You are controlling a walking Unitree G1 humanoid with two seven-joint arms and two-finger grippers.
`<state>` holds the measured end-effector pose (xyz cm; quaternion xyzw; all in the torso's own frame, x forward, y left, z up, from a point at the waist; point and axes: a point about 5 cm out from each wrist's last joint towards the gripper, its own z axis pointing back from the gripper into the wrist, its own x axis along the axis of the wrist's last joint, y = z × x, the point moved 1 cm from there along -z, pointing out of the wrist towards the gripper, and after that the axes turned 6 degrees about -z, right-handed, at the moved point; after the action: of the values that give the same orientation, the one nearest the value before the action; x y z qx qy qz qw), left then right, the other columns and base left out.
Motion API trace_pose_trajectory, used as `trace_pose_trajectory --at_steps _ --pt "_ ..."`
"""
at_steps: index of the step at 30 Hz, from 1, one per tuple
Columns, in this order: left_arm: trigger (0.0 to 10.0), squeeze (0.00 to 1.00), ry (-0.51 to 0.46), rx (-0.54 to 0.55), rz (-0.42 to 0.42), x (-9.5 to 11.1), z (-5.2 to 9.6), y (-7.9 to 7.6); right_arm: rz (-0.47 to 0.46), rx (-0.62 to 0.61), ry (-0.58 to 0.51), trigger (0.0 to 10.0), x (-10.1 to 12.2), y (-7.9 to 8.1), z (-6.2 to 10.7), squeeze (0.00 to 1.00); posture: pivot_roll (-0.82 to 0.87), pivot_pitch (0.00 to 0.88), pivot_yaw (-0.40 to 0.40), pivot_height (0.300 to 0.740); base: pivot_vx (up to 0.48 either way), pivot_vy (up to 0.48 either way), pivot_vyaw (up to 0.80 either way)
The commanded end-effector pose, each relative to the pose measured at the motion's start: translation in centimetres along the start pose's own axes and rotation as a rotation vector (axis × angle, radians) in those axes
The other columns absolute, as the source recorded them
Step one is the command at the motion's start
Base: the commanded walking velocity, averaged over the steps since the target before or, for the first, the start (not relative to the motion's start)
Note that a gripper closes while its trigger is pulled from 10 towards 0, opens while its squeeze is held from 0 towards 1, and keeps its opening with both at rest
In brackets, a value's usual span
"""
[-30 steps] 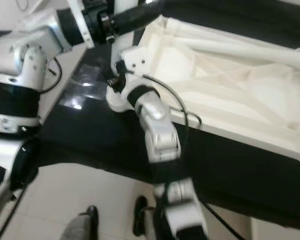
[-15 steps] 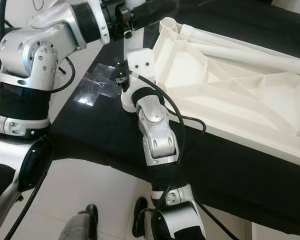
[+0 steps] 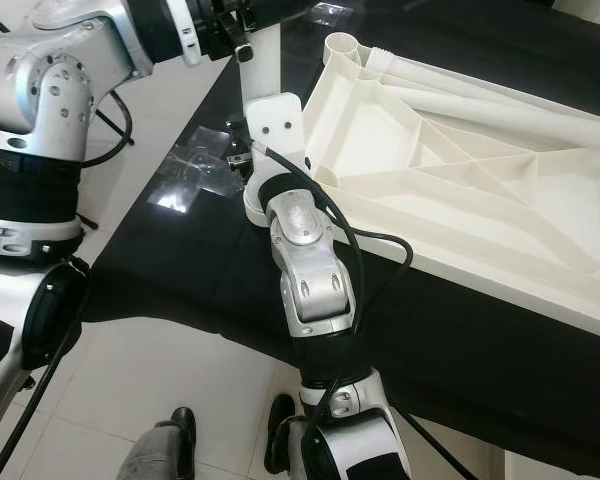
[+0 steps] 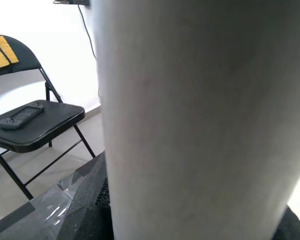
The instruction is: Building children table
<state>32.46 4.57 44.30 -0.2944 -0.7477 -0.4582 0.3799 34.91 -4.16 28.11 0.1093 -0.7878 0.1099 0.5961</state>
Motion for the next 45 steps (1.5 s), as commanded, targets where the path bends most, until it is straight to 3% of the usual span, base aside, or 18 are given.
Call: trace_pose_trajectory --at_steps 1,3,4,5,12,14,18,21,24,26,29,32,35,44,45 --pt "0.0 0.0 -0.011 -0.107 -0.009 0.5 -1.2 -1.6 -0.044 0.132 0.21 10.0 -4.4 3.9 0.7 0.0 0.12 0.322 -0.059 0.74 0.0 0.0 0.0" --pt "0.0 0.0 -0.005 -0.111 -0.015 0.5 -1.2 -1.7 -0.062 0.156 0.192 10.0 -4.0 3.6 0.5 0.0 0.13 0.322 -0.057 0.74 0.0 0.0 0.0" --pt "0.0 0.0 -0.003 -0.114 -0.018 0.5 -1.2 -1.7 -0.069 0.174 0.172 10.0 -3.6 3.5 0.3 0.12 0.13 0.322 -0.057 0.74 0.0 0.0 0.0" --pt "0.0 0.0 0.001 -0.121 -0.021 0.5 -1.2 -1.8 -0.075 0.189 0.144 10.0 -3.1 3.0 -0.1 1.0 0.13 0.323 -0.056 0.74 0.0 0.0 0.0" --pt "0.0 0.0 0.01 -0.147 -0.026 0.5 -1.4 -1.9 -0.117 0.31 0.046 10.0 -1.1 1.9 -1.5 1.0 0.13 0.323 -0.053 0.74 0.0 0.0 0.0" --pt "0.0 0.0 0.012 -0.176 -0.025 0.4 -1.5 -2.2 -0.119 0.477 0.003 10.0 0.5 1.0 -2.5 0.0 0.13 0.324 -0.048 0.74 0.0 0.0 0.0" --pt "0.0 0.0 0.009 -0.231 -0.016 0.3 -1.7 -2.5 -0.103 0.652 -0.001 10.0 2.4 -0.3 -3.9 0.0 0.13 0.325 -0.045 0.74 0.0 0.0 0.0" --pt "0.0 0.0 0.008 -0.235 -0.013 0.2 -1.7 -2.5 -0.096 0.667 0.001 10.0 2.5 -0.4 -4.1 0.0 0.13 0.325 -0.045 0.74 0.0 0.0 0.0" --pt "0.0 0.0 0.007 -0.238 -0.004 0.1 -1.7 -2.6 -0.089 0.76 0.019 10.0 2.5 0.1 -3.9 0.0 0.14 0.326 -0.05 0.74 0.0 0.0 0.0" --pt "0.0 0.0 0.009 -0.229 0.005 0.0 -1.7 -2.5 -0.053 0.857 0.032 0.0 2.3 0.7 -3.6 0.0 0.14 0.326 -0.053 0.74 0.0 0.0 0.0" --pt "0.0 0.0 0.01 -0.226 0.007 -0.1 -1.7 -2.5 -0.044 0.89 0.034 0.0 2.2 0.7 -3.7 0.0 0.14 0.326 -0.053 0.74 0.0 0.0 0.0" --pt "0.0 0.0 0.009 -0.214 0.015 -0.3 -1.6 -2.6 -0.028 1.043 0.051 0.0 2.1 1.4 -3.3 0.0 0.13 0.327 -0.058 0.74 0.0 0.0 0.0" --pt "0.0 0.0 0.006 -0.215 0.015 -0.3 -1.5 -2.7 -0.023 1.083 0.064 0.0 2.0 1.6 -3.4 0.0 0.13 0.327 -0.062 0.74 0.0 0.0 0.0" --pt "0.0 0.0 -0.002 -0.212 0.001 -0.1 -1.3 -3.0 -0.015 1.055 0.087 0.0 1.6 1.6 -3.9 0.0 0.13 0.327 -0.066 0.74 0.0 0.0 0.0" --pt "0.0 0.78 -0.007 -0.209 -0.003 0.0 -1.3 -3.0 -0.019 1.023 0.089 0.0 1.3 1.5 -4.0 0.0 0.13 0.327 -0.069 0.74 0.0 0.0 0.0"
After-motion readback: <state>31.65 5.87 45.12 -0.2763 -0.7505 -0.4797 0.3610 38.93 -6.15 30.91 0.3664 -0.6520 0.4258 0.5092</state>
